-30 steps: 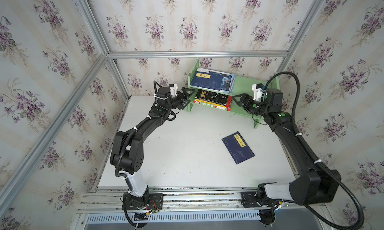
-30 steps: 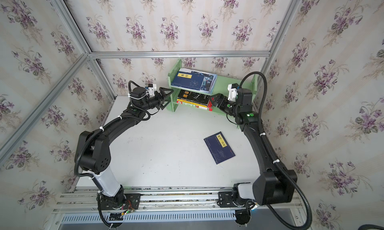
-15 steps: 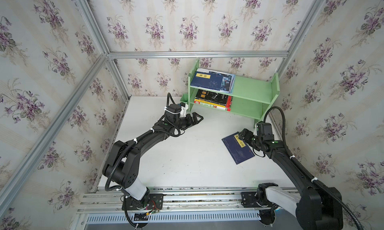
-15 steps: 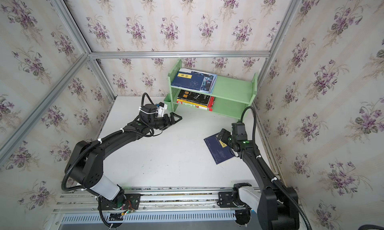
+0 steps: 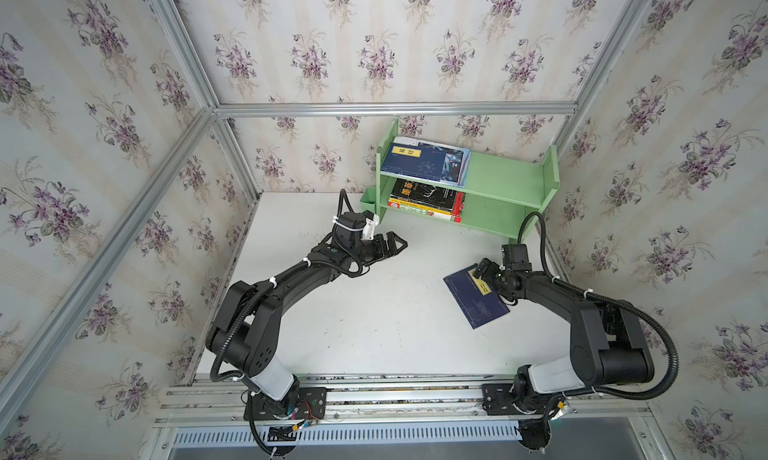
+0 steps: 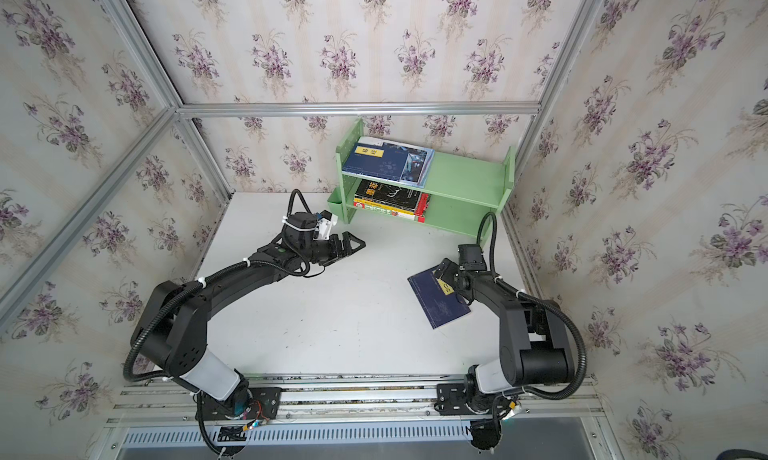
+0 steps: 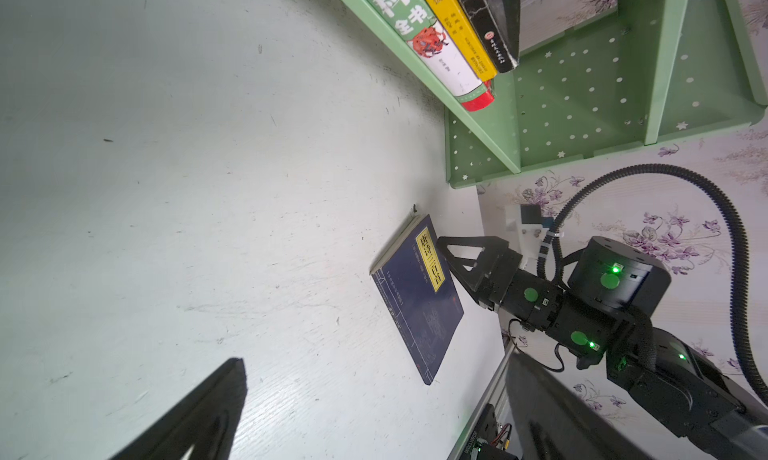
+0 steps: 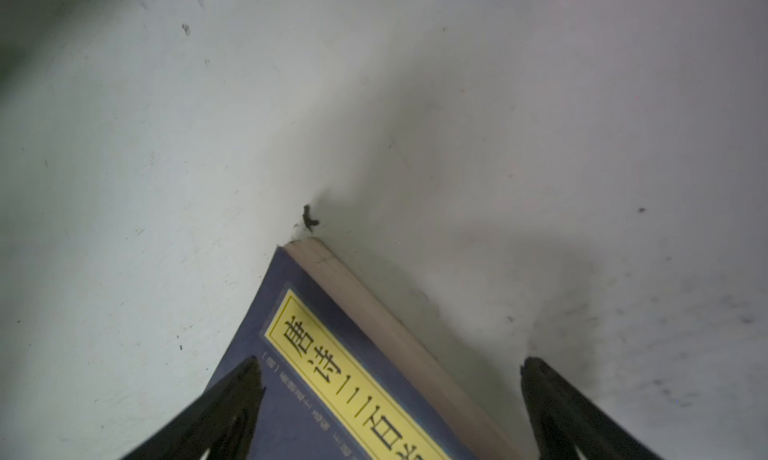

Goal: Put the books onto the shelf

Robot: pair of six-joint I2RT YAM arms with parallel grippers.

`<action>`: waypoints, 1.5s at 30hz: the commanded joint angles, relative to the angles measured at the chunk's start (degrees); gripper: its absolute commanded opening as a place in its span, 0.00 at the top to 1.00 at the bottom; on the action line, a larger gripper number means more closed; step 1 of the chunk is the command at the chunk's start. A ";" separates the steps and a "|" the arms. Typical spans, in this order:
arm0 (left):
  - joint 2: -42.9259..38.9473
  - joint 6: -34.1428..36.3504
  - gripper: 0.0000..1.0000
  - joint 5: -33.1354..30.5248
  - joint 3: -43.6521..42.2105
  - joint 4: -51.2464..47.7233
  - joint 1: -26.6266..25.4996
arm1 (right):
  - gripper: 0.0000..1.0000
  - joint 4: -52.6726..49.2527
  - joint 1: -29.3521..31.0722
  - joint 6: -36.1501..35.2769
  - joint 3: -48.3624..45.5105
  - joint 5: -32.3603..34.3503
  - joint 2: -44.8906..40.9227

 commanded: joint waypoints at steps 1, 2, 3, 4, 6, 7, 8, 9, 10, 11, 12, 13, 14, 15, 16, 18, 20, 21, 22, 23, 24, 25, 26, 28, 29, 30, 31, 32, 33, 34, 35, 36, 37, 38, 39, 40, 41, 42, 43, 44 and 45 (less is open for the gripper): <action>0.11 1.76 0.00 -0.49 -0.41 -2.48 -0.03 | 0.05 1.09 0.09 3.25 0.29 -3.65 0.89; 0.40 1.80 0.00 0.03 -0.33 -2.76 -0.08 | 0.07 0.67 0.09 3.65 0.30 -4.44 1.14; 0.79 1.71 0.00 0.42 -0.38 -2.83 -0.08 | 0.09 0.50 0.12 3.75 0.24 -5.30 1.44; 1.30 1.75 0.00 1.08 -0.22 -2.94 -0.08 | 0.11 0.14 0.19 4.16 0.24 -6.34 1.83; 2.51 2.07 0.01 2.37 0.47 -3.43 -0.20 | 0.17 0.19 0.48 4.93 0.14 -9.24 2.74; 3.37 2.48 0.01 2.83 1.15 -4.05 -0.39 | 0.20 0.19 0.94 5.36 0.07 -10.81 3.16; 4.31 2.99 0.01 3.06 1.89 -4.89 -0.64 | 0.23 0.13 1.94 5.76 0.00 -11.84 3.42; 5.18 3.49 0.00 3.33 2.53 -5.62 -0.97 | 0.25 0.07 2.97 5.92 0.04 -12.55 3.60; 6.44 4.12 0.01 3.76 3.35 -6.53 -1.37 | 0.29 -0.36 4.57 5.89 0.29 -13.15 3.65; 7.80 4.32 0.01 4.21 4.14 -7.20 -1.80 | 0.31 -0.61 6.49 5.50 0.49 -13.72 3.71; 9.02 4.54 0.01 4.89 4.85 -7.60 -2.15 | 0.33 -0.56 8.15 5.10 0.63 -14.44 3.71; 10.52 4.88 0.01 5.54 5.74 -8.31 -2.66 | 0.35 -0.51 10.16 4.70 0.88 -15.29 3.92; 11.92 4.91 0.01 5.98 6.71 -9.21 -3.08 | 0.37 -0.74 11.90 4.29 1.23 -16.10 4.35; 13.09 5.15 0.01 6.65 7.74 -9.97 -3.53 | 0.38 -1.13 13.22 3.83 1.68 -16.74 4.87; 14.36 5.60 0.01 7.40 8.91 -10.89 -4.04 | 0.39 -1.89 14.60 3.16 2.18 -16.64 5.43; 16.15 6.44 0.01 8.26 11.02 -12.57 -4.71 | 0.40 -3.46 16.28 2.09 2.95 -15.28 6.07; 17.38 7.76 0.01 9.00 13.15 -14.43 -5.13 | 0.40 -4.65 16.45 1.31 3.61 -14.63 6.43; 17.76 8.40 0.01 9.38 13.97 -15.42 -5.26 | 0.40 -5.23 16.43 0.57 4.02 -14.24 6.36; 18.24 9.46 0.01 9.71 14.95 -16.90 -5.42 | 0.40 -6.30 16.45 -0.39 4.76 -13.88 6.42; 18.44 10.55 0.01 9.71 15.52 -18.49 -5.60 | 0.40 -7.53 16.45 -1.43 5.56 -13.29 6.43; 18.44 11.38 0.01 9.65 15.67 -19.58 -5.70 | 0.39 -8.35 16.40 -2.14 6.25 -12.98 6.50; 18.30 12.20 0.01 9.66 15.55 -20.58 -5.73 | 0.39 -9.28 16.45 -3.12 7.00 -12.77 6.67; 18.03 12.90 0.01 9.58 15.29 -21.54 -5.80 | 0.38 -9.84 16.40 -3.75 7.62 -12.83 6.91; 17.43 14.42 0.01 8.94 14.83 -23.55 -5.80 | 0.36 -10.18 16.45 -4.51 8.36 -13.54 7.68; 16.95 15.62 0.01 8.52 14.52 -24.73 -5.80 | 0.35 -10.13 16.45 -4.90 8.77 -14.07 8.12; 16.39 16.50 0.01 8.33 14.09 -25.52 -5.81 | 0.35 -10.02 16.45 -5.08 9.01 -14.39 8.51; 15.79 17.38 0.01 8.26 13.44 -26.19 -5.88 | 0.35 -9.92 16.45 -5.07 9.27 -14.64 8.84; 15.18 17.95 0.01 8.04 12.70 -26.67 -5.88 | 0.35 -9.81 16.45 -5.11 9.44 -14.68 9.05; 14.82 18.39 0.01 7.83 12.08 -27.06 -5.88 | 0.34 -9.61 16.45 -5.07 9.43 -14.69 9.08; 14.36 18.90 0.01 7.73 11.61 -27.46 -5.97 | 0.34 -9.32 16.44 -4.95 9.43 -14.64 9.03; 14.15 19.43 0.01 7.35 11.25 -27.96 -5.97 | 0.34 -9.06 16.42 -4.94 9.50 -14.60 9.06; 13.95 19.83 0.01 6.90 11.07 -28.38 -6.05 | 0.34 -8.96 16.45 -5.04 9.62 -14.76 9.15; 13.82 20.16 0.01 6.42 10.81 -28.76 -6.06 | 0.34 -9.03 16.45 -5.38 9.79 -14.91 9.33; 13.96 20.47 0.01 6.10 10.75 -29.15 -6.19 | 0.34 -9.07 16.43 -5.76 10.04 -15.23 9.63; 14.09 20.76 0.01 5.92 10.80 -29.62 -6.30 | 0.34 -9.19 16.44 -6.16 10.23 -15.53 9.90; 14.25 21.28 0.01 5.77 11.00 -30.35 -6.53 | 0.34 -9.56 16.45 -6.61 10.51 -15.63 10.25; 14.36 21.72 0.01 5.31 11.25 -31.20 -6.88 | 0.34 -10.13 16.45 -7.04 10.74 -15.73 10.46; 14.45 22.40 0.01 4.79 11.49 -32.07 -7.18 | 0.34 -10.58 16.44 -7.44 10.95 -15.72 10.48; 14.44 22.99 0.01 4.59 11.71 -32.97 -7.69 | 0.34 -11.51 16.45 -7.86 11.31 -15.55 10.31; 14.40 23.03 0.01 4.70 11.53 -33.40 -8.11 | 0.34 -12.67 16.50 -8.22 11.65 -15.10 9.87; 14.25 23.02 0.01 4.89 11.17 -33.37 -8.48 | 0.34 -13.07 16.54 -8.32 11.54 -14.71 9.13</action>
